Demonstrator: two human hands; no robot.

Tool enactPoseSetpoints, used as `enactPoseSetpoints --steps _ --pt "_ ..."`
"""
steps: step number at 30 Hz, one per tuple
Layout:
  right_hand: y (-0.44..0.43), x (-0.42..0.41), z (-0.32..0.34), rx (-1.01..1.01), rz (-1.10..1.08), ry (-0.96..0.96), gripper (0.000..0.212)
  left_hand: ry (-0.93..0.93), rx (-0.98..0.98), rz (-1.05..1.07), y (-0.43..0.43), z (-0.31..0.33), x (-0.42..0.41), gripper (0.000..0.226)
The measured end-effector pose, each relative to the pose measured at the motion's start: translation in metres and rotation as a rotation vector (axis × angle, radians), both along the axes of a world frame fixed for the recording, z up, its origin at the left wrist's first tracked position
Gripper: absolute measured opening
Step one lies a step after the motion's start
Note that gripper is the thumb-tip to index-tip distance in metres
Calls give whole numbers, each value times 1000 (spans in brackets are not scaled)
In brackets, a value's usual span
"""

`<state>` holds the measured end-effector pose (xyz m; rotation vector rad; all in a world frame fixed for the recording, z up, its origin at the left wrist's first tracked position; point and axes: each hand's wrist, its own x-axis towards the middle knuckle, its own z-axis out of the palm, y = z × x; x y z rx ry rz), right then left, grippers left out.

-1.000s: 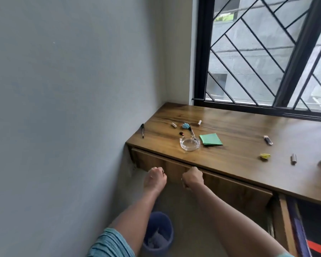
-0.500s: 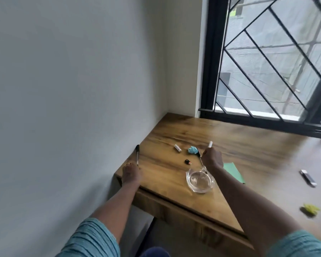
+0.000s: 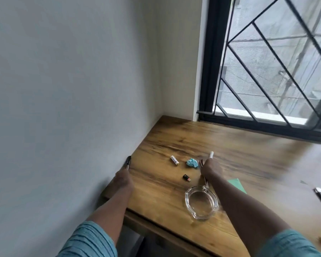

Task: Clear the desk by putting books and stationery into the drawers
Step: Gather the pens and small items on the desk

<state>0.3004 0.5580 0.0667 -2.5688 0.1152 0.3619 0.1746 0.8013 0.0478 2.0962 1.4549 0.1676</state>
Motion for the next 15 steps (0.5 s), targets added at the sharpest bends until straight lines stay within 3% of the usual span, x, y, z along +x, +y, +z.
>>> enactPoseSetpoints --steps 4,9,15 --pt "-8 -16 6 55 -144 -109 27 -105 -83 7 -8 6 -10 41" --pt "-34 -63 22 82 -290 -229 24 -98 -88 -252 -45 12 -43 36" --pt "-82 -169 15 22 -247 -359 24 -65 -30 -524 -135 18 -95 39"
